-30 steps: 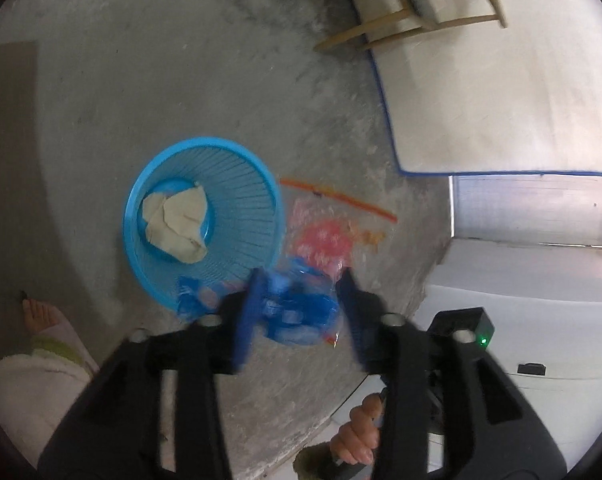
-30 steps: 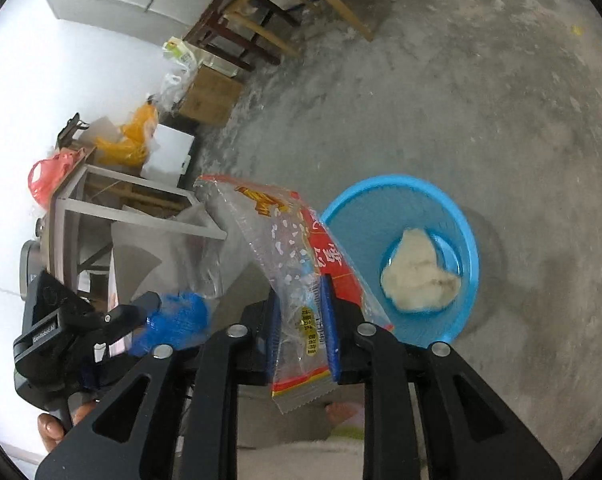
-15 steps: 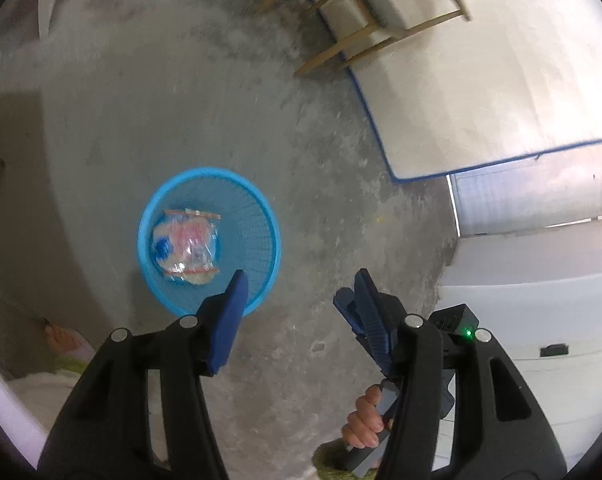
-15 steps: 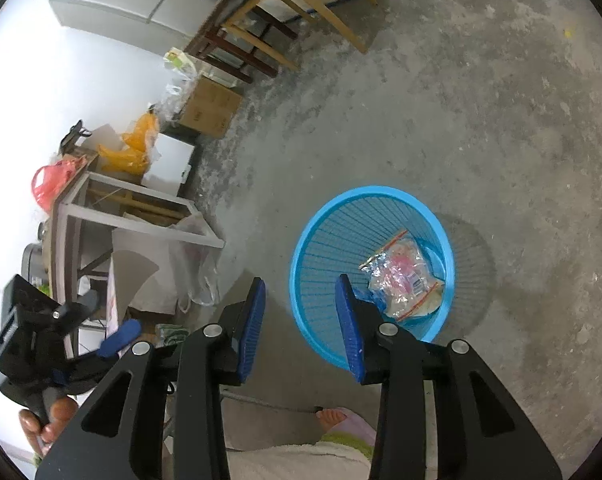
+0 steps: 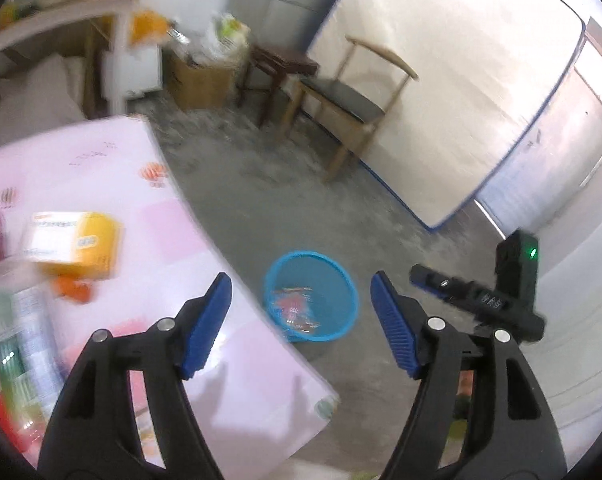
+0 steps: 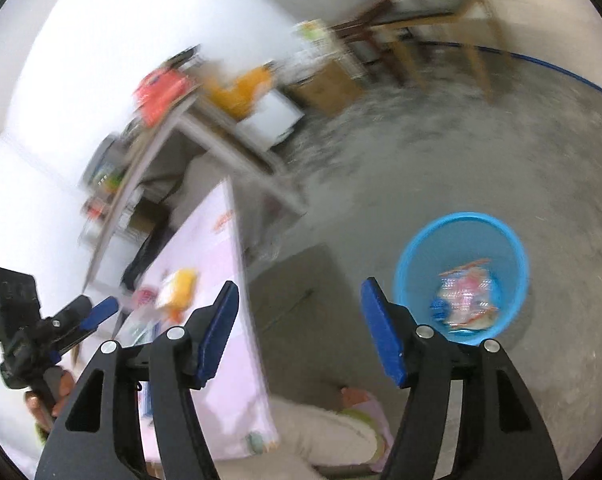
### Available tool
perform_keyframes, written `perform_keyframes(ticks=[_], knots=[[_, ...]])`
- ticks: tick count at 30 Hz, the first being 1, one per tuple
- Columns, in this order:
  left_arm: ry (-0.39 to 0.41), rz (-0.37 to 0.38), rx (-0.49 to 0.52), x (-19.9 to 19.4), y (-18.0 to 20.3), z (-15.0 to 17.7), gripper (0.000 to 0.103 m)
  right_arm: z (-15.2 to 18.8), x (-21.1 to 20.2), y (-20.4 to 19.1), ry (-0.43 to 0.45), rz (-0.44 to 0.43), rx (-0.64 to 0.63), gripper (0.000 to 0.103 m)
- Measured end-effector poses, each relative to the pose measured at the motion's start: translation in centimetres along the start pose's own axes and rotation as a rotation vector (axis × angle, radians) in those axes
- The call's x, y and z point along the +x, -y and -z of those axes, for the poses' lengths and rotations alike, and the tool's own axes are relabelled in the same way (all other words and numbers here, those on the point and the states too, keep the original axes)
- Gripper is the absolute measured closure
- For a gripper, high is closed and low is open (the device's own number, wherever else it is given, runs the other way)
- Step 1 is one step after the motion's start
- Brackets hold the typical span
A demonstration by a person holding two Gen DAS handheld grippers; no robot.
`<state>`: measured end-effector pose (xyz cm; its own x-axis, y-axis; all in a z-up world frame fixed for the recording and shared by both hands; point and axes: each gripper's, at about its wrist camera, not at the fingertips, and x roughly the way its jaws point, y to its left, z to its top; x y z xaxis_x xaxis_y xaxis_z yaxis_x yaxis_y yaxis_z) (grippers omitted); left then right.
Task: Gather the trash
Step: 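Move both open tools back over the table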
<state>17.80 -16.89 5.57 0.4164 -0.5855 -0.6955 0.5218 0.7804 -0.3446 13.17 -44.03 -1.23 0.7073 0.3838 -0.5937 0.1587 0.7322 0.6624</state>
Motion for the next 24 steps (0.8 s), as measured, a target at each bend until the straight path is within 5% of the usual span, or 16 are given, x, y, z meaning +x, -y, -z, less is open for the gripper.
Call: perform_keyframes(ticks=[7, 14, 20, 24], knots=[[0.152, -0.233, -0.025, -9.9, -6.2, 6.2, 0.032, 2.1, 3.7, -9.1, -0.152, -0.087, -0.173, 0.032], [0.206, -0.366, -0.082, -12.4, -10.2, 11.7, 0.032, 4.4, 10.9, -15.0, -0.372, -0.195, -0.214, 0.032], [0.208, -0.374, -0.029, -10.5, -10.3, 13.8, 0.033, 4.8, 18.3, -18.3, -0.487, -0.154, -0.217, 0.058], [0.213, -0.347, 0.043, -8.9, -8.6, 14.8, 0.041, 4.5, 22.2, -20.3, -0.508, -0.070, -0.292, 0.066]])
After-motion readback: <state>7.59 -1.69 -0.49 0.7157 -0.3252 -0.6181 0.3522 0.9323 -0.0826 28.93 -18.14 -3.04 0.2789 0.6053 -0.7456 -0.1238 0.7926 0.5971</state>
